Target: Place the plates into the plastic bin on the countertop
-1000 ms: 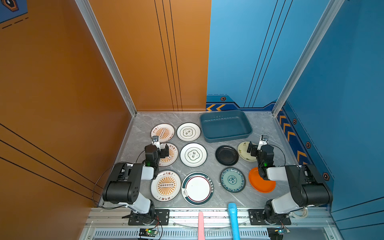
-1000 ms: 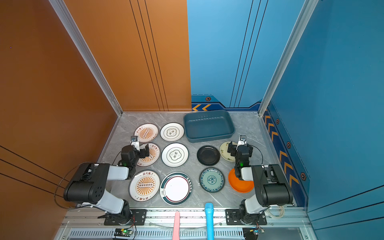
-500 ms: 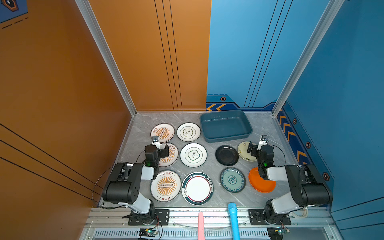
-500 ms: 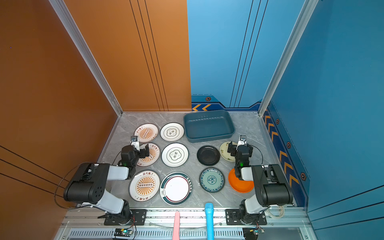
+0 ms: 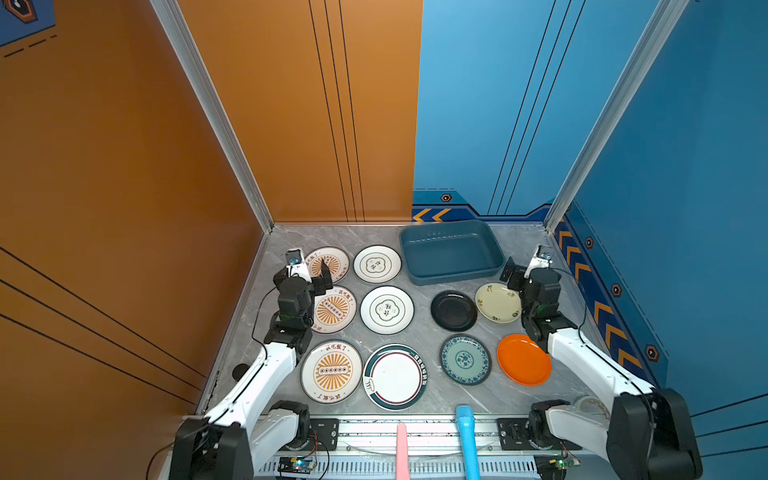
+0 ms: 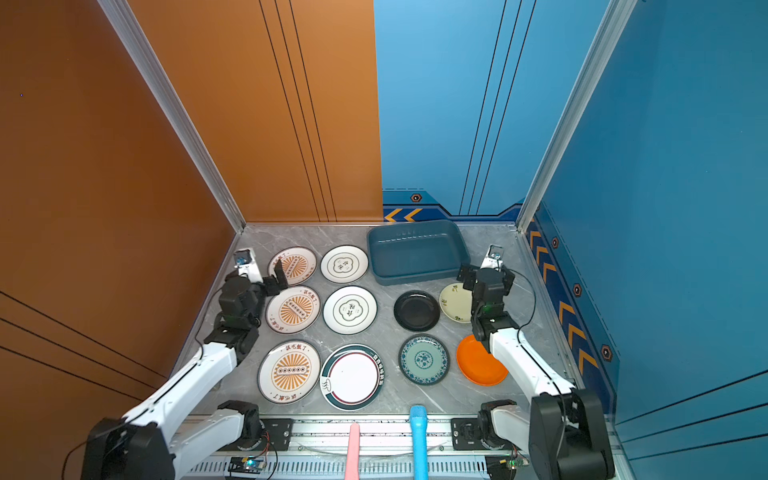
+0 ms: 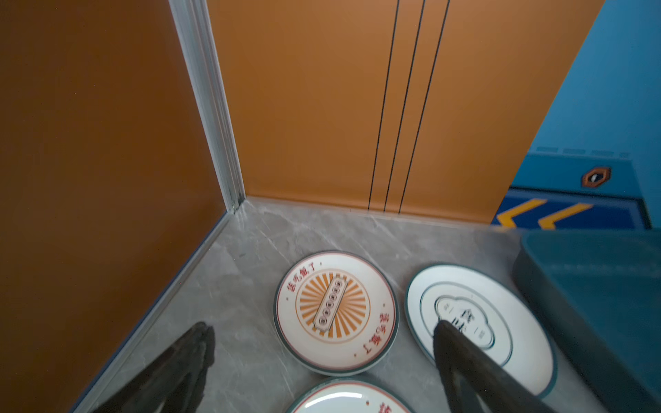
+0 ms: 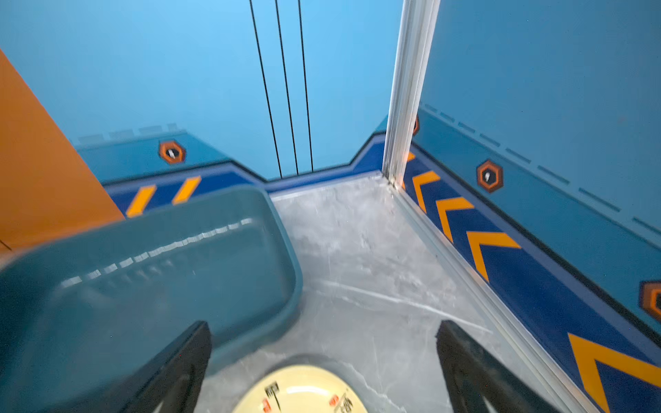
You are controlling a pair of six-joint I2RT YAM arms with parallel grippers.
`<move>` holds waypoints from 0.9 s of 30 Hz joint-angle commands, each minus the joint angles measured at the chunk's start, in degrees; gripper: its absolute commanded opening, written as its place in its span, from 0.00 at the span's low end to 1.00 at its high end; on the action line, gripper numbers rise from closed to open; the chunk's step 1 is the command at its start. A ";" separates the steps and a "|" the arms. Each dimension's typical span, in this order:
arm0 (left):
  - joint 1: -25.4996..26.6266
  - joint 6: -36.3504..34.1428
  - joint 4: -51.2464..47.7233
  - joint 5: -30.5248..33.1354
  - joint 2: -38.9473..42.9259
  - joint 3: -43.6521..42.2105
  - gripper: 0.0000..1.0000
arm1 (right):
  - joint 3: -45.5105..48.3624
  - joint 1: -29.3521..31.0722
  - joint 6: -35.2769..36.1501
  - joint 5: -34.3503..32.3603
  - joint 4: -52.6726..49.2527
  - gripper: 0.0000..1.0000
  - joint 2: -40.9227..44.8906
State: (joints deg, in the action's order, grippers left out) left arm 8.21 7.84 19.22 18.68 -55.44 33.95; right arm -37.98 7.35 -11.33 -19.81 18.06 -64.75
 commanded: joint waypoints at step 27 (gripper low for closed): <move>2.30 22.05 -26.99 -19.28 15.89 -8.01 0.98 | -1.26 -1.27 -22.19 34.04 -34.63 0.82 -2.86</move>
State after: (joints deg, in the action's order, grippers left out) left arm 9.80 29.87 -6.76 2.59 -39.77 26.85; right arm -41.01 5.50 -31.62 10.50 -13.13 -67.29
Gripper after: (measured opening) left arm 0.979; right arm 0.827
